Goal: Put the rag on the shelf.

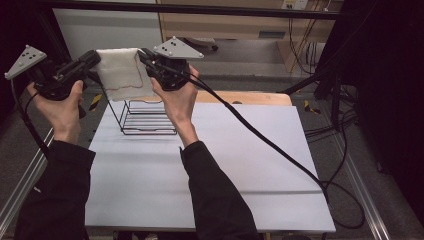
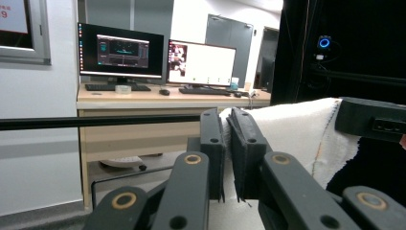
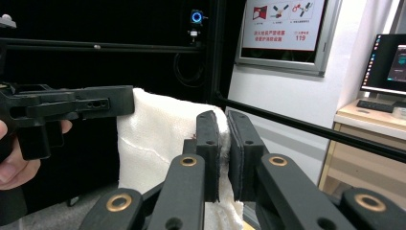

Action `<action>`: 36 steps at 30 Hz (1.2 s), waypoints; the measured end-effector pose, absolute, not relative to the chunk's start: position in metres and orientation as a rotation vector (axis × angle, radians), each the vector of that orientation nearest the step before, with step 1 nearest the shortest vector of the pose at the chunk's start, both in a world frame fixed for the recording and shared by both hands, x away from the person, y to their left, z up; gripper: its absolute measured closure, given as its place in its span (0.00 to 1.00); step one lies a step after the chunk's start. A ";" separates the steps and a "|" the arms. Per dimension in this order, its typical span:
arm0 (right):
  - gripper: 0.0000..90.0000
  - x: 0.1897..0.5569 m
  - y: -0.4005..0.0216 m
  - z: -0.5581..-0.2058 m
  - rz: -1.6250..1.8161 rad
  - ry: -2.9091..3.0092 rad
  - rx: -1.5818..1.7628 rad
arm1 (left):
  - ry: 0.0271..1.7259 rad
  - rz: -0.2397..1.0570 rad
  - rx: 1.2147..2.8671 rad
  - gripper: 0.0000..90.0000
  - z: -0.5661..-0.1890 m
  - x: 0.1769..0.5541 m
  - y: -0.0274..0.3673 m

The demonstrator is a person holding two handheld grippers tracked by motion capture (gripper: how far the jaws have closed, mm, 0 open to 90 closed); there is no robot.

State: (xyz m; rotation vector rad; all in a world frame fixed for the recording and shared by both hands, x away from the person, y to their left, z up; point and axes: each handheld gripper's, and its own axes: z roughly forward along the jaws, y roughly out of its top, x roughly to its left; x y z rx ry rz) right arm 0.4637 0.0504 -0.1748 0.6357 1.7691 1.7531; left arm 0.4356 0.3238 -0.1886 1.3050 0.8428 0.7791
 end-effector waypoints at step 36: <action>0.94 0.499 0.060 -0.151 1.757 1.740 0.674 | 0.861 0.836 1.298 0.94 -0.158 0.479 0.324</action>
